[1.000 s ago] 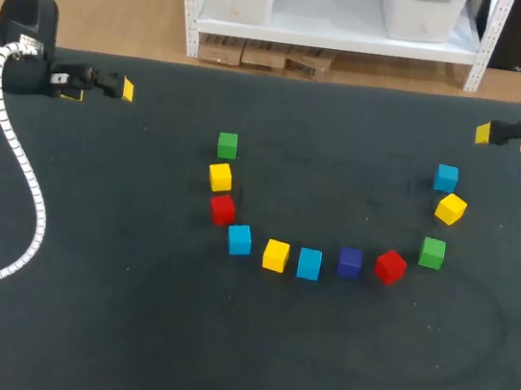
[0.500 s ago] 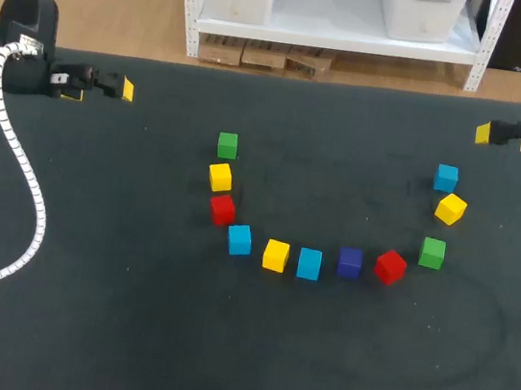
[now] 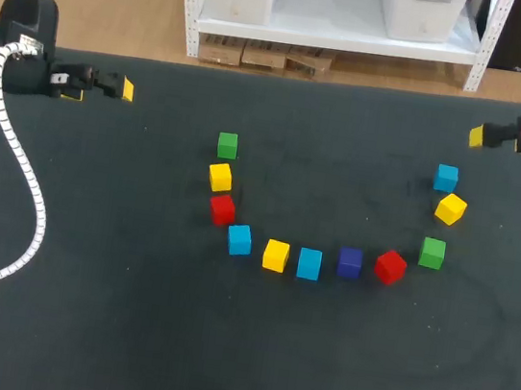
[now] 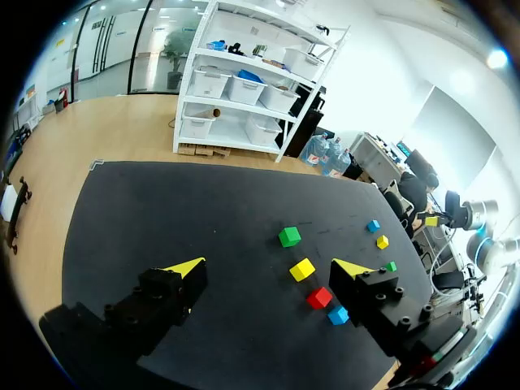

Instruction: Place the blue cubes, place green cubes on the blue cubes, place the yellow cubes on the green cubes, then place the red cubes on the yellow cubes, and place purple cube on the red cubes.

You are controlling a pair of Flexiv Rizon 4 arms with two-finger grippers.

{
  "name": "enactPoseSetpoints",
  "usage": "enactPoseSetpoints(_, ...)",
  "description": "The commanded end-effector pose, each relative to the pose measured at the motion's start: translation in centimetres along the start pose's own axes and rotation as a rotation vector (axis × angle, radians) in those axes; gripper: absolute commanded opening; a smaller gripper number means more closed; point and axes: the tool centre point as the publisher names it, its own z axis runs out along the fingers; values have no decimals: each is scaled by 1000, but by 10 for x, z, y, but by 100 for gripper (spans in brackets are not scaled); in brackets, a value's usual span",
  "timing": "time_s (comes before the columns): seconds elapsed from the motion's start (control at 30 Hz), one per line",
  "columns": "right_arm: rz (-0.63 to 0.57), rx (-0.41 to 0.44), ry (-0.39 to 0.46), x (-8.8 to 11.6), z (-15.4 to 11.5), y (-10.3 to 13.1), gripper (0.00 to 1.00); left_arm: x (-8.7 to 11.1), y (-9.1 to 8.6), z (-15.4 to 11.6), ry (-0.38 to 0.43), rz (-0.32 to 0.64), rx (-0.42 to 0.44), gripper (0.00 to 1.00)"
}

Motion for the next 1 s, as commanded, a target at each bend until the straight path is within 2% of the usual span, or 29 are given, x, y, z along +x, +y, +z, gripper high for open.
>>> enactPoseSetpoints(0.03, -8, 42, 38, -5, 7, 5, 100, 1, 4, 0, -7, 4, 16, 100)
enactPoseSetpoints(0.13, -42, 60, 85, -4, 14, 7, 100, 1, 4, 0, -7, 4, 16, 100)
enactPoseSetpoints(0.23, -171, 99, 165, -5, 25, 12, 100, 1, 4, 0, -7, 4, 16, 100)
enactPoseSetpoints(0.4, -333, 110, 305, -4, 39, 2, 100, 1, 4, 0, -7, 4, 16, 100)
enactPoseSetpoints(0.5, -376, 127, 368, 0, 47, -6, 100, 1, 4, 0, -7, 4, 16, 100)
enactPoseSetpoints(0.67, -351, 150, 442, 4, 59, -18, 100, 1, 4, 0, -7, 4, 16, 100)
enactPoseSetpoints(1.0, -201, 204, 477, 14, 90, -32, 100, 1, 4, 0, -7, 4, 16, 100)
